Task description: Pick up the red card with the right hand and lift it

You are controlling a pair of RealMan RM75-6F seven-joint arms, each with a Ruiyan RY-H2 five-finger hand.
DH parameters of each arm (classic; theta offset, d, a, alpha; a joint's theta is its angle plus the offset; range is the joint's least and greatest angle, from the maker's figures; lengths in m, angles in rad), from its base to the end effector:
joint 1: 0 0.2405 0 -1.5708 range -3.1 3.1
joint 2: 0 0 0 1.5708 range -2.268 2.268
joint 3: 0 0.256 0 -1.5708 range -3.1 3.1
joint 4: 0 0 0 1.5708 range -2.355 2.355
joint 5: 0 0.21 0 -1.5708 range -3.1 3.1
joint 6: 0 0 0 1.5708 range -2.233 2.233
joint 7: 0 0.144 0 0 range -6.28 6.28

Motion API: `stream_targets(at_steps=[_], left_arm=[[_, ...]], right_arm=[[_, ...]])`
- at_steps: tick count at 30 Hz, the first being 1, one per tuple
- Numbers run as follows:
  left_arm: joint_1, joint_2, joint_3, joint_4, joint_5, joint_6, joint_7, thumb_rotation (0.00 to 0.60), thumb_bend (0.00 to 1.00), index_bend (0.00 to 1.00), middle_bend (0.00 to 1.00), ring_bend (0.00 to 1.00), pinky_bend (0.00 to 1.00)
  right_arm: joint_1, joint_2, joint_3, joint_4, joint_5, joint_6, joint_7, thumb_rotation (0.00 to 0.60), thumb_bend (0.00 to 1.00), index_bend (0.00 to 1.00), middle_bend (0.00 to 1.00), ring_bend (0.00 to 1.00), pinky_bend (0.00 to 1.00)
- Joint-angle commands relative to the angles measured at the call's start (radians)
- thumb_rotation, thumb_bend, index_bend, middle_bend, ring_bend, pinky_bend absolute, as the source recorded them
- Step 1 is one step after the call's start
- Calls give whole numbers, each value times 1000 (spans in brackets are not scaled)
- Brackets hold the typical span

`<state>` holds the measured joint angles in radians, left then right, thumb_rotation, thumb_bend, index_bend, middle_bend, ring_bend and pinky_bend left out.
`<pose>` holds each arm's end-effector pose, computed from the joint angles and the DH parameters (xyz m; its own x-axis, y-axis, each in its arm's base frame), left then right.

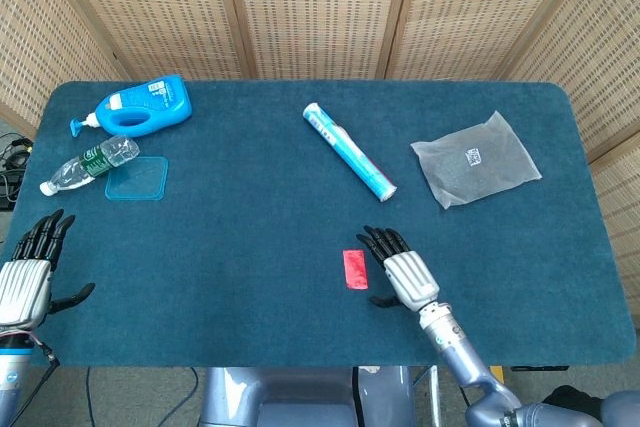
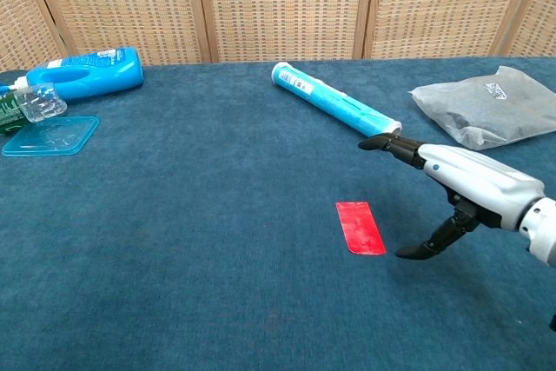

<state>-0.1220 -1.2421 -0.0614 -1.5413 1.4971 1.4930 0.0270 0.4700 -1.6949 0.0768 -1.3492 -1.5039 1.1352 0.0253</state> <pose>-0.3053 0.1951 0.1284 0.3697 -0.0270 0.9288 0.9280 -0.0384 -0.3705 -0.1910 -0.2653 -0.0491 0.1861 -0.2971 0.9365 -0.9275 -0.3676 0.0677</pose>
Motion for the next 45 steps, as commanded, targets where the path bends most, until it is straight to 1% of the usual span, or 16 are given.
stream_targets(at_steps=[1, 8, 20, 32, 45], left_arm=[[0, 0, 1, 0, 0, -1, 0, 600, 189, 0, 0, 0, 104], [0, 0, 0, -1, 0, 0, 0, 600, 190, 0, 0, 0, 104], [0, 3, -2, -1, -3, 0, -8, 600, 189, 0, 0, 0, 104], [1, 9, -6, -2, -12, -1, -18, 600, 190, 0, 0, 0, 104], [-1, 9, -6, -1, -13, -5, -18, 600, 190, 0, 0, 0, 104]], right_arm=[[1, -5, -1, 4, 3, -2, 0, 600, 86, 0, 0, 0, 0], [9, -28, 5, 16, 14, -8, 3, 600, 86, 0, 0, 0, 0], [29, -70, 20, 39, 43, -31, -27, 600, 86, 0, 0, 0, 0], [52, -118, 38, 94, 84, -67, -47, 600, 87, 0, 0, 0, 0], [68, -156, 52, 149, 108, -80, -51, 600, 87, 0, 0, 0, 0]])
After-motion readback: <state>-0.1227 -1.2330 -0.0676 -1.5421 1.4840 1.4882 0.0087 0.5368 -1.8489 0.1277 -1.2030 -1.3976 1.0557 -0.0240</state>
